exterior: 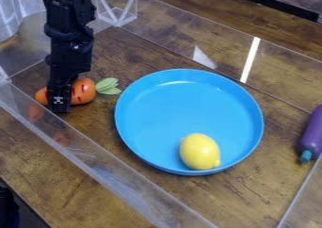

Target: Put the carrot on the blue tray

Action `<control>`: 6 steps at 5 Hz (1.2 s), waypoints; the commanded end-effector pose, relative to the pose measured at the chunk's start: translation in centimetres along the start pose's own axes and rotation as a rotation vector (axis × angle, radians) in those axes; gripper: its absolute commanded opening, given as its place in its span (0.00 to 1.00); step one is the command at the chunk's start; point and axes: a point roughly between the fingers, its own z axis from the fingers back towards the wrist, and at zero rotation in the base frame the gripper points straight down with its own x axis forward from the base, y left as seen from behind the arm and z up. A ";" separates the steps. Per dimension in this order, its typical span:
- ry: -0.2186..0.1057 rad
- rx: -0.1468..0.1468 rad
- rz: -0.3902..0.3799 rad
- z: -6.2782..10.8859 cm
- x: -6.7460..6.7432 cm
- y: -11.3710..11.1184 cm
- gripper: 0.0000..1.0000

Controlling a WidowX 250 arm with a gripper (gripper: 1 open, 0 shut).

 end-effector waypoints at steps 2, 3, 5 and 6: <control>-0.003 0.045 0.012 2.5 0.4 -0.2 0.00; 0.000 0.050 0.018 3.1 0.5 -0.4 0.00; 0.007 0.062 0.032 4.4 0.8 -0.9 0.00; 0.007 0.065 0.036 4.8 1.0 -1.1 0.00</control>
